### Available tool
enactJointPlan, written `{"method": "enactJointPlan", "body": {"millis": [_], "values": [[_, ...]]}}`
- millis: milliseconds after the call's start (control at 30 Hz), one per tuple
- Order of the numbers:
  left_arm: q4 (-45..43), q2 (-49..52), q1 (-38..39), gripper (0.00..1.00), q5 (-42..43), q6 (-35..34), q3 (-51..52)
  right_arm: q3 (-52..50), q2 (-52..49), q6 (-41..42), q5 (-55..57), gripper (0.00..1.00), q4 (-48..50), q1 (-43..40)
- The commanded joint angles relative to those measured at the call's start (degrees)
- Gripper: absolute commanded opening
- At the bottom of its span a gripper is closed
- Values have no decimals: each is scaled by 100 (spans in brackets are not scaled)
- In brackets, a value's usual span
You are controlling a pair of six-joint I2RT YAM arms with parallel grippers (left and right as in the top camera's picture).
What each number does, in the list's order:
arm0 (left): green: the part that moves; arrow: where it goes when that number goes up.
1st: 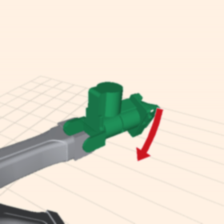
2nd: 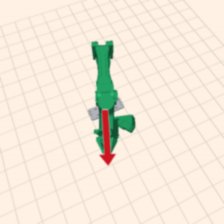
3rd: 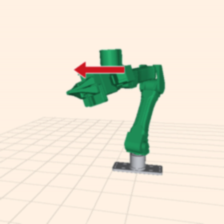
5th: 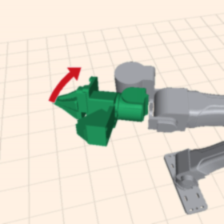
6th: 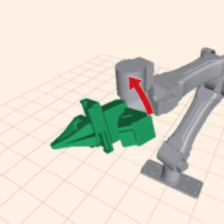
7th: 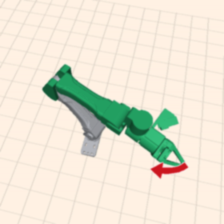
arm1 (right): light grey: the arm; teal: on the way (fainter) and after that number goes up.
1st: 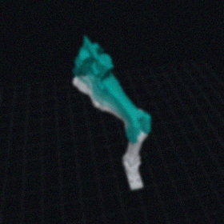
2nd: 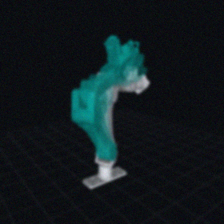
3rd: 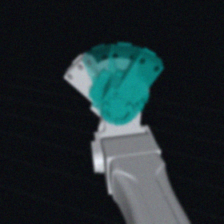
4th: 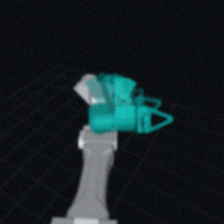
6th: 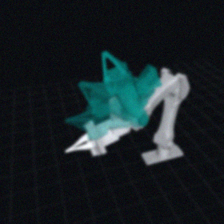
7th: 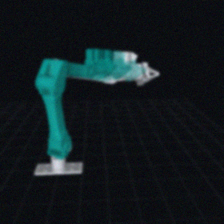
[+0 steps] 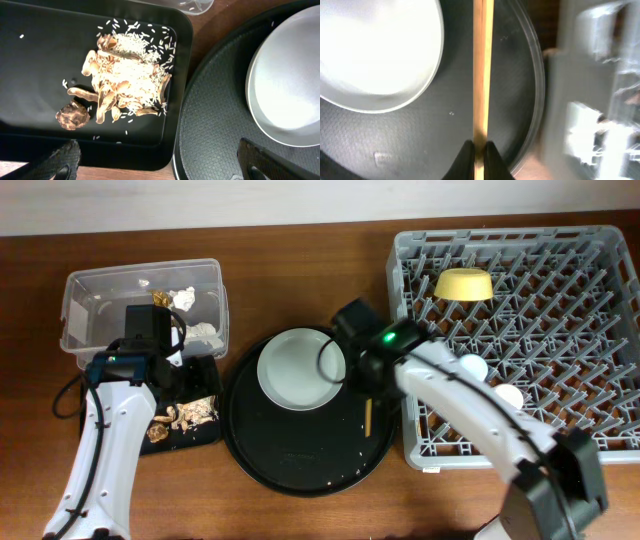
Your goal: Sort waste into correct bins and load items into the dishwasher rack
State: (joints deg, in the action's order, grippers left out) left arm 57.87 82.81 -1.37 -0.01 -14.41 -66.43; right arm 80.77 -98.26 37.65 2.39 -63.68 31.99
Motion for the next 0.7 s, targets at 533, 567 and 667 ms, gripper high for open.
{"method": "enactJointPlan", "body": {"millis": [533, 567, 667], "values": [[9, -87, -15, 99, 20, -55, -15, 1071, -74, -2457, -804, 54, -306, -1952], [9, -87, -15, 99, 20, -55, -15, 1178, -74, -2457, -1169, 58, -28, -1773], [9, -87, -15, 99, 22, -55, -15, 1139, -446, -2455, -1182, 68, 494, -955]]}}
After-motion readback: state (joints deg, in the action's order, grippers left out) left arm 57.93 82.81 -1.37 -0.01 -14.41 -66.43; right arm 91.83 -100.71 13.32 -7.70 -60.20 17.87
